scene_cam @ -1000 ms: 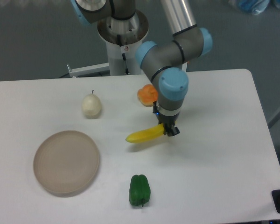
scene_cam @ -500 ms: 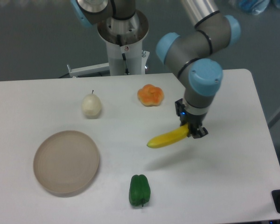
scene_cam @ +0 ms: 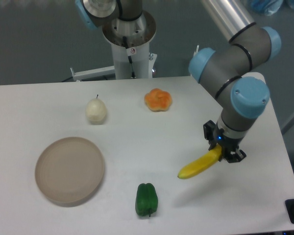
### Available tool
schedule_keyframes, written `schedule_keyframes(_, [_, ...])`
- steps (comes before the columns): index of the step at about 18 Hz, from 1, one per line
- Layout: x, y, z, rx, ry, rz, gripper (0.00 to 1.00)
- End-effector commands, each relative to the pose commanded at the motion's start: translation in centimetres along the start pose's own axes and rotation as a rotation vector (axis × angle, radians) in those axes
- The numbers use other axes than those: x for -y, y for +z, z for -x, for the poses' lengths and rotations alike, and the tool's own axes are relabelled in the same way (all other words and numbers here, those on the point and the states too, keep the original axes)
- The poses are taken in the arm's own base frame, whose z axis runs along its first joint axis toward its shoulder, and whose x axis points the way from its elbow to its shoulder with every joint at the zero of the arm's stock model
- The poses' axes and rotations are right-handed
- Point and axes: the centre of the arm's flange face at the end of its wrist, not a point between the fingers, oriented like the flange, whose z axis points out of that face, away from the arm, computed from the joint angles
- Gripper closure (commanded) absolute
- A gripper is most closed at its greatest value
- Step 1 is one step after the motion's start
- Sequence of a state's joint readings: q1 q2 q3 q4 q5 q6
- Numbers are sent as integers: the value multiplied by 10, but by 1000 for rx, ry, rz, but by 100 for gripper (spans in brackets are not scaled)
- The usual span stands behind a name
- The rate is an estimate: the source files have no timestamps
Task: Pick up the banana from the table
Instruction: 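Lift the held banana and carry it away from the fruit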
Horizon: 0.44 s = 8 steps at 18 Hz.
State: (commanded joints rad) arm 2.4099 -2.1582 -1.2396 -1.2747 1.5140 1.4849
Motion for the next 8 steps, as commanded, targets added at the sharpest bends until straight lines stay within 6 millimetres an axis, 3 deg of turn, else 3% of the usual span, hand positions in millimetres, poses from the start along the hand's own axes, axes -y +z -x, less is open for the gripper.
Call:
schedule_keyframes(4, [0, 1, 20, 19, -1, 8, 91])
schedule_keyframes(8, [0, 5, 20, 12, 2, 10, 91])
